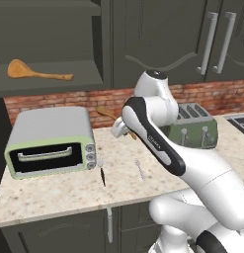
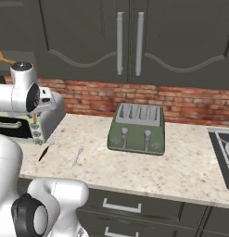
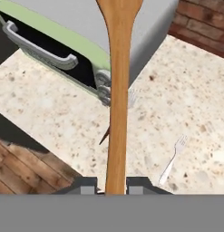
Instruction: Organize the utensils by type. Pick up the wooden spoons from the counter and place them in the open cabinet. Then pick up the metallic utensils from the counter and place them in the open drawer.
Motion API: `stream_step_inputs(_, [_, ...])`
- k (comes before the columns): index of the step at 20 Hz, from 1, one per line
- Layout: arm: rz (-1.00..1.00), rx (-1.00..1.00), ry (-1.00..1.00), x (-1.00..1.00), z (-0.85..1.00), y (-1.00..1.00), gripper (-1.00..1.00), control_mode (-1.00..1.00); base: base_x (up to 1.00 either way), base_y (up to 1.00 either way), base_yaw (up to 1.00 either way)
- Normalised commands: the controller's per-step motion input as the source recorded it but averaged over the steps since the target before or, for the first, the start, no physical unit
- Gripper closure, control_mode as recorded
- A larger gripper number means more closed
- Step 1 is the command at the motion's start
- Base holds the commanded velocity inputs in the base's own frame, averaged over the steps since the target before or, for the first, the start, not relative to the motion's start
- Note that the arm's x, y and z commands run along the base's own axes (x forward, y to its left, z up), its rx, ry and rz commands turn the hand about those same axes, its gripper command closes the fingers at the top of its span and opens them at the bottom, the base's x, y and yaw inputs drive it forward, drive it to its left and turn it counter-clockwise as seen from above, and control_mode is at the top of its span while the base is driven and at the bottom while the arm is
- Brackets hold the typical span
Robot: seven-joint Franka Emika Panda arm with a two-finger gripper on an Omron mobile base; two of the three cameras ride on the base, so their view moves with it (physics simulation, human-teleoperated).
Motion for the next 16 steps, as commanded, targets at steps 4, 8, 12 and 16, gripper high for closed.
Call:
stream_step_inputs(4, [0.18, -0.01, -0.13, -0.01, 0.49, 0.25, 1.00, -1.00, 0.00, 0.00, 0.00])
stream_step_inputs(8, [0.18, 0.00, -0.13, 0.00, 0.43, 0.24, 1.00, -1.00, 0.00, 0.00, 0.00])
stream_step_inputs(12, [0.14, -0.01, -0.16, 0.00, 0.29, 0.30, 1.00, -1.00, 0.00, 0.00, 0.00])
stream_step_inputs(16, [0.05, 0.00, -0.08, 0.07, 0.22, 0.40, 1.00, -1.00, 0.00, 0.00, 0.00])
